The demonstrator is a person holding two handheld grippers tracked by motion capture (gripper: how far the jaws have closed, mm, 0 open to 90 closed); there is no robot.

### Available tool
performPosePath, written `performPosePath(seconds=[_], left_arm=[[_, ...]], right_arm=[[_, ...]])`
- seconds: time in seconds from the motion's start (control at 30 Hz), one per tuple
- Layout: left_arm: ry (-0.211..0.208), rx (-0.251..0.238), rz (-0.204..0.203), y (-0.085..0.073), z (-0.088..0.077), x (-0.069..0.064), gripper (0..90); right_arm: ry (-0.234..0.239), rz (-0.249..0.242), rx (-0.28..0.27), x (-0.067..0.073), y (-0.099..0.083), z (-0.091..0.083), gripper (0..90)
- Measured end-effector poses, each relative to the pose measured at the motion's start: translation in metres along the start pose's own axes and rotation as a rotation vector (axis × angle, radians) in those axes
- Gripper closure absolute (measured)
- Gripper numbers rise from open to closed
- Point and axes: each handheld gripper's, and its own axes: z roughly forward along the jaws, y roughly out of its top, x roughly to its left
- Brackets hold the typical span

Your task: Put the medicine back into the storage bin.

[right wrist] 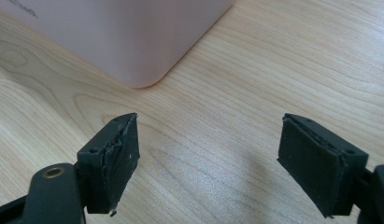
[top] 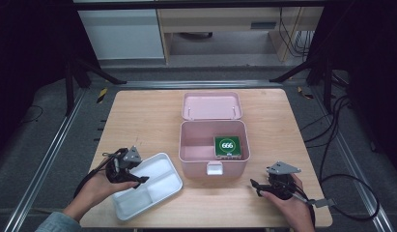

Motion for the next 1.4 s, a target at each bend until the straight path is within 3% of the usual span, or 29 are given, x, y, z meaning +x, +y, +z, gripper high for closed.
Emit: performPosePath(seconds=[0.2,0.47,0.83,1.07,1.4], left_arm=[[-0.011,0.032,-0.021,-0.024,0.008,-0.007,40.9],[-0.028,0.065,-0.023,-0.033,0.019,-0.011,52.1],[-0.054,0.08,-0.007,-0.029,0.03,-0.011,64.5],[-0.064,0.118,0.03,-0.022,0.031,-0.011,71.9],[-0.082,0.157,0.043,-0.018,0.032,-0.007,85.9]], right_arm=[[0.002,0.0,0.002,0.0,0.0,0.0,21.4],[0.004,-0.003,0.003,0.001,0.0,0.001,23.0],[0.006,-0.004,0.001,0.0,0.0,0.0,23.9],[0.007,-0.005,0.003,0.001,0.0,0.001,24.0],[0.008,-0.009,0.004,0.001,0.0,0.001,24.1]])
